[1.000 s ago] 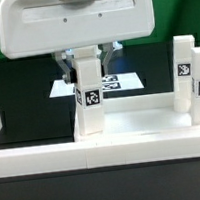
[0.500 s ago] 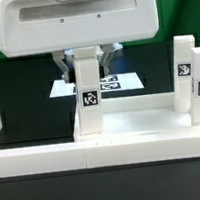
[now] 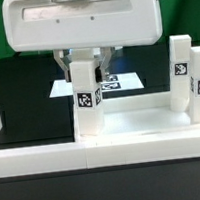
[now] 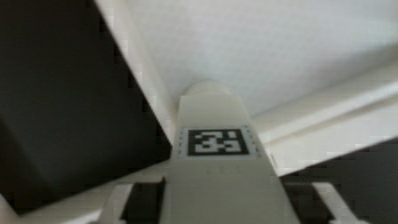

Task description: Assemble desk

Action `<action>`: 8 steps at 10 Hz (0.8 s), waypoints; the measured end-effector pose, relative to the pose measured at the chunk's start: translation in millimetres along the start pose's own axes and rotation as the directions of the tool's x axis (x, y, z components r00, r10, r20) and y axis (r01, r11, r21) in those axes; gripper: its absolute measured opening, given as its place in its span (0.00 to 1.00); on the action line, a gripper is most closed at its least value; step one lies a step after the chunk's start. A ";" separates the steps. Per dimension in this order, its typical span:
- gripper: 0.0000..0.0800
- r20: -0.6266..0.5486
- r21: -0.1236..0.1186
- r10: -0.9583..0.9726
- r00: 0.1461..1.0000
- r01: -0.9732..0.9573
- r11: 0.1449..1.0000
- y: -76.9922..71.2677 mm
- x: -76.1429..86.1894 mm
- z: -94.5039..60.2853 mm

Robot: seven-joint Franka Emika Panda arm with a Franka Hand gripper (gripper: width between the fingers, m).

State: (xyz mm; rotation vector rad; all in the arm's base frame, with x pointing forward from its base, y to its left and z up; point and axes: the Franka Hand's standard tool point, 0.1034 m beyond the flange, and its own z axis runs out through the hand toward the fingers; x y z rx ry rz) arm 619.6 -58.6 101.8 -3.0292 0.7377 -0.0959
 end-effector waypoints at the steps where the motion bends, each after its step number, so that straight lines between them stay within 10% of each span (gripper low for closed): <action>1: 0.36 -0.013 0.009 0.116 0.993 -0.116 0.993 -1.3 0.0 0.3; 4: 0.36 0.002 0.056 0.421 0.907 -0.421 0.905 -0.2 0.5 0.3; 8: 0.36 0.040 0.058 0.723 0.689 -0.724 0.687 -1.1 0.4 0.1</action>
Offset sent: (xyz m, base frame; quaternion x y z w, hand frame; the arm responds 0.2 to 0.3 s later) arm -0.0070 0.0047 -0.0021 0.0658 -0.0053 0.3063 0.9496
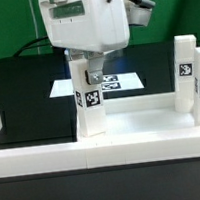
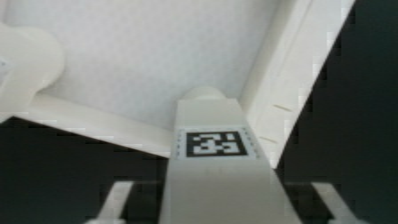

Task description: Assemble desk

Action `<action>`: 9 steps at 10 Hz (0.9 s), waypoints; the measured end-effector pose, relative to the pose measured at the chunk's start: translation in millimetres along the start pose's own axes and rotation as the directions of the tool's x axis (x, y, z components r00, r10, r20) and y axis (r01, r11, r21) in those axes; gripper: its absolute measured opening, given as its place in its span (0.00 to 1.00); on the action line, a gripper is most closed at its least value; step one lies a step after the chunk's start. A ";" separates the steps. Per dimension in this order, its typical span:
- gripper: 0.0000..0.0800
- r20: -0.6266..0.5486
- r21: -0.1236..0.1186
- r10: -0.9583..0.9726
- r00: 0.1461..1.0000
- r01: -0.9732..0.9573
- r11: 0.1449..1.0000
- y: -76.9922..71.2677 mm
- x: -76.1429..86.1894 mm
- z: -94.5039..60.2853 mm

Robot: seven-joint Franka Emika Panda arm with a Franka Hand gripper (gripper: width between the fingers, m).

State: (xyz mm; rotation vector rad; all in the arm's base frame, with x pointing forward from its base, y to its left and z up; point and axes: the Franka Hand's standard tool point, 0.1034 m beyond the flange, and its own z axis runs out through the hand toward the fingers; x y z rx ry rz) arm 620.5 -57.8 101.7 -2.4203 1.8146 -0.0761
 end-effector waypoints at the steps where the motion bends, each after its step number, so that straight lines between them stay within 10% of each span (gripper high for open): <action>1: 0.36 0.001 -0.001 0.003 1.000 -0.003 1.000 0.2 0.2 -0.1; 2: 0.36 0.000 -0.002 -0.017 1.000 0.017 1.000 0.4 -0.1 0.5; 5: 0.79 0.010 -0.016 -0.153 0.988 0.153 0.988 0.4 -0.1 0.2; 9: 0.81 0.008 -0.019 -0.473 0.881 0.473 0.881 -2.8 -0.3 -1.9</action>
Offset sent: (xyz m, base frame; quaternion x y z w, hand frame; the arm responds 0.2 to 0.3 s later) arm 0.0020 -0.0059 0.0024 -0.0364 -0.0087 -0.0810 0.9960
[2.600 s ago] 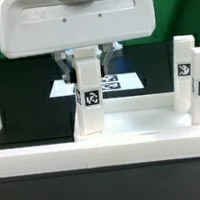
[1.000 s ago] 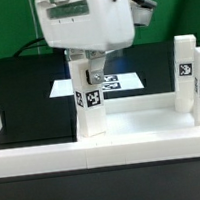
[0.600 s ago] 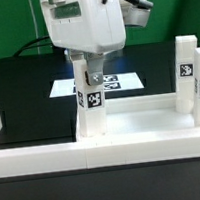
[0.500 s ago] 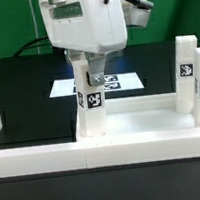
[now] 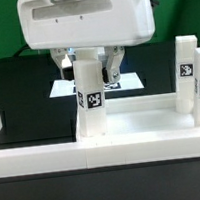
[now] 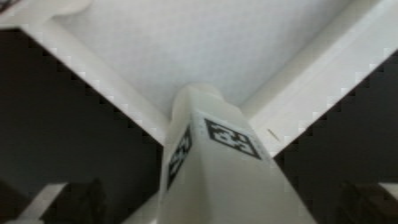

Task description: Assemble desk

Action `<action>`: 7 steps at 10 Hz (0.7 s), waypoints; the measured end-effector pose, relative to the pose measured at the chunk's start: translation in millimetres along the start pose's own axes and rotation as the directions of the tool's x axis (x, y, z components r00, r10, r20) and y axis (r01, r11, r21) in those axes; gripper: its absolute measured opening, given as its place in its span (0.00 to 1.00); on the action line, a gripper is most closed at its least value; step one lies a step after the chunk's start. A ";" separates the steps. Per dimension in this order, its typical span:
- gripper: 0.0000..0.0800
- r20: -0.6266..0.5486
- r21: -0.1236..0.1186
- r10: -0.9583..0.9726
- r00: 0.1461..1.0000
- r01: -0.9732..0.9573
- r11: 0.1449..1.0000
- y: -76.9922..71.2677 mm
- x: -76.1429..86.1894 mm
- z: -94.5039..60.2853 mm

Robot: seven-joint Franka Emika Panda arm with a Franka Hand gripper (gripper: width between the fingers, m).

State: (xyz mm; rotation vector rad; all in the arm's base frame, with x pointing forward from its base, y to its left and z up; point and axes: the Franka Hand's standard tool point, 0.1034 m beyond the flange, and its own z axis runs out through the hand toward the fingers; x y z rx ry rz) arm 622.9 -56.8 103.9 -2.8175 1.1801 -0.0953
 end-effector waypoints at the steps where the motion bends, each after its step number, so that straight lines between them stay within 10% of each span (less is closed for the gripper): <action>1: 0.81 -0.005 -0.007 -0.080 0.997 0.080 0.997 -0.6 1.2 -0.9; 7: 0.81 0.004 -0.054 -0.600 0.800 0.600 0.798 1.3 7.2 0.2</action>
Offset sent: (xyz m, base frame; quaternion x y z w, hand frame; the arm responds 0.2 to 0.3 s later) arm 0.0098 0.0007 -0.0005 -0.0064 -0.0030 -0.2566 0.9665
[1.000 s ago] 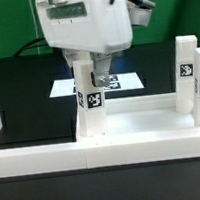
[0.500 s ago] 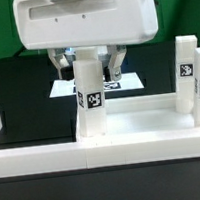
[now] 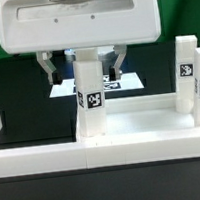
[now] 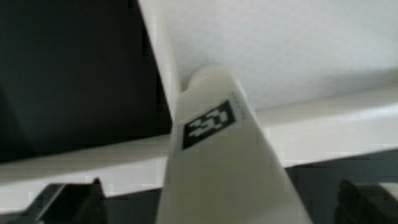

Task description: Assemble desk

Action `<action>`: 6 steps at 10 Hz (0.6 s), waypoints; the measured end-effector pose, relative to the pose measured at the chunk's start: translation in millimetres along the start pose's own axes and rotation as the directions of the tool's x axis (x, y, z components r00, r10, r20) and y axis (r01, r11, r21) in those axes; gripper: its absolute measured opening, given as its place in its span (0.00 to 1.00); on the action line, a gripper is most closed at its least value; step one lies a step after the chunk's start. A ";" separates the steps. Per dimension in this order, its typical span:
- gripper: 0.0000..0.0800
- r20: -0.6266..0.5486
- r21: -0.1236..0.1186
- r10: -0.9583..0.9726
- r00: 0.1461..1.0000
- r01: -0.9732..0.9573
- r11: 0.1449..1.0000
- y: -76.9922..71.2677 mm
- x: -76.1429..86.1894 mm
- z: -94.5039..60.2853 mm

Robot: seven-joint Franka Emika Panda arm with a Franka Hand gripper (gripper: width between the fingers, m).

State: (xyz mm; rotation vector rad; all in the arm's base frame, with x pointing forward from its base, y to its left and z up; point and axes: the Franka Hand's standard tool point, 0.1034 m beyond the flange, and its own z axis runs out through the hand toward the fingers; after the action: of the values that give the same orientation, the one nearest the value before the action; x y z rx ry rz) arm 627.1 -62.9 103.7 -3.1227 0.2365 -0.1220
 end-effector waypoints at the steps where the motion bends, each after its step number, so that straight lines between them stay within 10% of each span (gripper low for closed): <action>1: 0.81 0.001 0.000 -0.036 0.999 0.036 0.999 -0.2 -0.1 0.0; 6: 0.68 0.004 -0.011 -0.241 0.971 0.241 0.971 1.5 0.0 0.1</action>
Offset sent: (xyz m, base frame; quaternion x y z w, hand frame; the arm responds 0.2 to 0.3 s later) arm 0.0019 0.0068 0.0031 0.0021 -0.0027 -0.1002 0.9950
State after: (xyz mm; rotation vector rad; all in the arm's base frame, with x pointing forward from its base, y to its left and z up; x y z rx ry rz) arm 626.9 -64.4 103.6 -3.1495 -0.1440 -0.1175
